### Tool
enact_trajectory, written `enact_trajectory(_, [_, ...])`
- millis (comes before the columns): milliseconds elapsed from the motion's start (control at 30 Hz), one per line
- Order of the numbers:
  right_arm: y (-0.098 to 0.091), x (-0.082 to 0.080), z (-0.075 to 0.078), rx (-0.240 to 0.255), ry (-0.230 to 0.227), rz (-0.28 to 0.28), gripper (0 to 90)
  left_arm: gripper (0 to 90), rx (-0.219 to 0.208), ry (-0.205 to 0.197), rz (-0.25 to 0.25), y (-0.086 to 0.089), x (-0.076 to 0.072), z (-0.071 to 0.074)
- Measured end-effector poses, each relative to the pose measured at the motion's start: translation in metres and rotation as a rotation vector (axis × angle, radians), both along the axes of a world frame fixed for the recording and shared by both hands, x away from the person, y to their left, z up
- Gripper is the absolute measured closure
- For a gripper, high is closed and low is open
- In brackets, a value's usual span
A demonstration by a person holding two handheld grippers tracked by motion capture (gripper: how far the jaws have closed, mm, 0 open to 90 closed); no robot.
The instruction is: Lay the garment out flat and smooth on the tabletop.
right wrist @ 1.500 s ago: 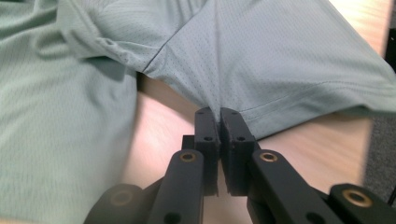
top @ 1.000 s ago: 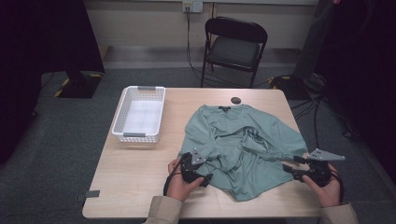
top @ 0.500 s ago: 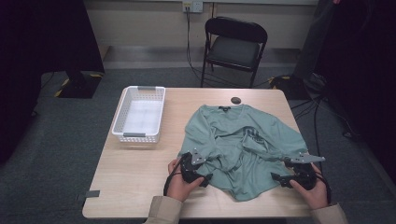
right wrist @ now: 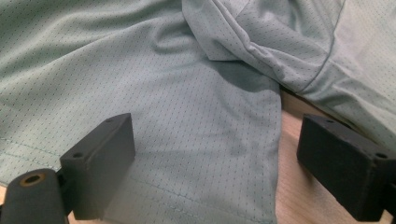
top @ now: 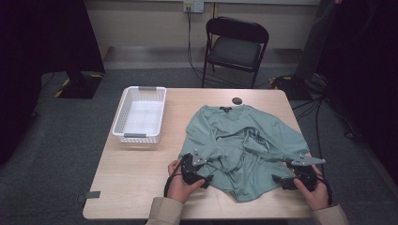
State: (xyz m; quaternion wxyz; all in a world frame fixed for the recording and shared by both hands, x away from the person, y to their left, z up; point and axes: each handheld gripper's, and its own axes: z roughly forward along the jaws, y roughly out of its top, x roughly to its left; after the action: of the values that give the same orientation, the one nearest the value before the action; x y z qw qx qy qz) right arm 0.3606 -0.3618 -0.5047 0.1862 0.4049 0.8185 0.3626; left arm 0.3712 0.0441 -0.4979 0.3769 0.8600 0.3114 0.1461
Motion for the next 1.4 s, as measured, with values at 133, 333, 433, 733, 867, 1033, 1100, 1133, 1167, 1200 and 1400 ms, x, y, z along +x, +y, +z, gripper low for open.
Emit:
enact_trajectory(133, [0.000, 0.000, 0.000, 0.000, 0.000, 0.000, 10.7, 14.4, -0.027, 0.000, 0.002, 0.005, -0.003, 0.007])
enact_trajectory(333, [0.000, 0.000, 0.000, 0.000, -0.001, 0.000, 10.7, 14.2, -0.070, -0.008, 0.053, 0.026, -0.003, 0.021])
enact_trajectory(433, [0.000, 0.000, 0.000, 0.000, 0.000, 0.000, 10.6, 14.6, -0.079, -0.009, 0.096, 0.039, -0.001, 0.023])
enact_trajectory(733, [0.000, 0.000, 0.000, 0.000, -0.001, 0.000, 10.7, 26.6, -0.113, 0.003, 0.200, 0.074, 0.009, 0.021])
enact_trajectory(867, [0.000, 0.000, 0.000, 0.000, -0.001, 0.000, 10.7, 32.3, -0.105, 0.013, 0.216, 0.077, 0.013, 0.014])
enact_trajectory(1033, [0.000, 0.000, 0.000, 0.000, -0.001, 0.000, 10.7, 40.7, -0.091, 0.012, 0.248, 0.080, 0.018, 0.010])
enact_trajectory(1100, [0.000, 0.000, 0.000, 0.000, -0.001, 0.000, 10.6, 50.5, -0.083, 0.024, 0.267, 0.082, 0.019, 0.009])
enact_trajectory(1133, [0.000, 0.000, 0.000, 0.000, -0.001, -0.001, 10.7, 50.9, -0.091, 0.033, 0.277, 0.082, 0.018, 0.008])
enact_trajectory(1167, [0.000, 0.000, 0.000, 0.000, -0.001, -0.001, 10.7, 52.4, -0.091, 0.045, 0.280, 0.083, 0.018, 0.007])
enact_trajectory(1200, [0.000, 0.000, 0.000, 0.000, -0.001, -0.001, 10.7, 54.5, -0.084, 0.050, 0.277, 0.083, 0.018, 0.006])
enact_trajectory(1400, [0.000, 0.000, 0.000, 0.000, 0.000, -0.001, 10.7, 60.1, -0.072, 0.048, 0.274, 0.080, 0.018, 0.003])
